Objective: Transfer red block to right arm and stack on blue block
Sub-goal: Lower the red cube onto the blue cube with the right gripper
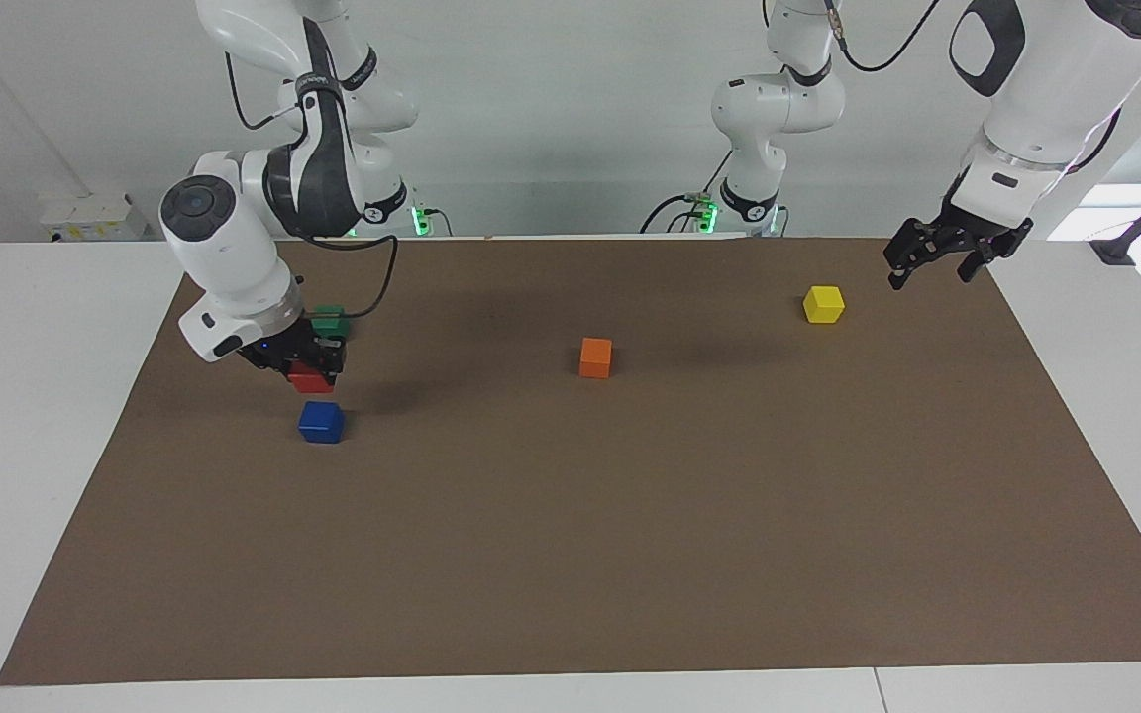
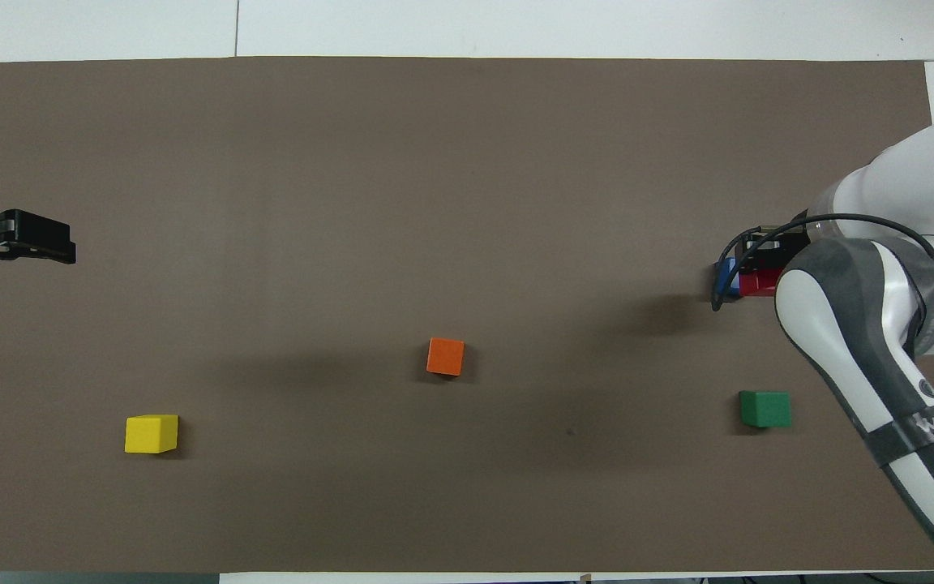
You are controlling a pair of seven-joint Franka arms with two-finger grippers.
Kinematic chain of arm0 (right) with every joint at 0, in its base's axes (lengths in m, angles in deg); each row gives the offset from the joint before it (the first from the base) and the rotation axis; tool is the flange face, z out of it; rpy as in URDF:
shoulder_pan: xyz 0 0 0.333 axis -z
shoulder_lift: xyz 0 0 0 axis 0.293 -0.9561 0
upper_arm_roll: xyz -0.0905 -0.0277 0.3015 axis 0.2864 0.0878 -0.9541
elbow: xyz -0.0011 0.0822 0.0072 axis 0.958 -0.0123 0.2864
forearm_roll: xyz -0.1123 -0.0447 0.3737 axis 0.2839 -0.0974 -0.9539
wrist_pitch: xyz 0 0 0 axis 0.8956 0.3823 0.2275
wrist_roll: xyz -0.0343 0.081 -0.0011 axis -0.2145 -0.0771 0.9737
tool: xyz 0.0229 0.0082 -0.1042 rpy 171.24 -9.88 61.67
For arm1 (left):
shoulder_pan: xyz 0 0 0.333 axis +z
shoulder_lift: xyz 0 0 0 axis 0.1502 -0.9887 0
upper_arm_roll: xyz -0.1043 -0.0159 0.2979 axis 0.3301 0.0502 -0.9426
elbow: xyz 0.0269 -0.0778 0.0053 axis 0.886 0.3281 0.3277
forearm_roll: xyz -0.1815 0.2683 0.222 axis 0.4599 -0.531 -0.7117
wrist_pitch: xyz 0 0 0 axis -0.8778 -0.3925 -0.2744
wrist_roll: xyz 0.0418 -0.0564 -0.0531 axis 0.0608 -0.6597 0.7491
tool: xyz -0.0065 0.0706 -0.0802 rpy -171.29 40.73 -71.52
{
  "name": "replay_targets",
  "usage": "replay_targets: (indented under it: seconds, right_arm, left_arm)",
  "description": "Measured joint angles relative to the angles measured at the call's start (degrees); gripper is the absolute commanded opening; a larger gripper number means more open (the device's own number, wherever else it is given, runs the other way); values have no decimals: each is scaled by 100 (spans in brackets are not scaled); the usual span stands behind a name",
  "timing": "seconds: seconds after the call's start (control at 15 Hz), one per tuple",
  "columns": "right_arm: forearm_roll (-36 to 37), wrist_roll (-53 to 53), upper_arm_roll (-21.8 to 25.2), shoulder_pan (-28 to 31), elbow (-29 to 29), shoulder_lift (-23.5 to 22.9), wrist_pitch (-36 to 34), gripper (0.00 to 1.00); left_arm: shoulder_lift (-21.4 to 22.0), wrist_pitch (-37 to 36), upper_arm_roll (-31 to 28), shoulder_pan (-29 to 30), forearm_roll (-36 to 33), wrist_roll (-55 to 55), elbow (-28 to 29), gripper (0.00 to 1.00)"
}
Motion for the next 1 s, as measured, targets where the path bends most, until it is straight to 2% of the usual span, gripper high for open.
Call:
replay_targets:
  seconds: [0.53,1.0]
  right_arm:
    - [457,-193,-16,19,-558,-130,1160,0]
    - [456,-197,-12,56,-665,-165,1406,0]
  left_arm:
    - [0,0,-7,5,0,0,0,100]
    - [0,0,-8,6,0,0,0,100]
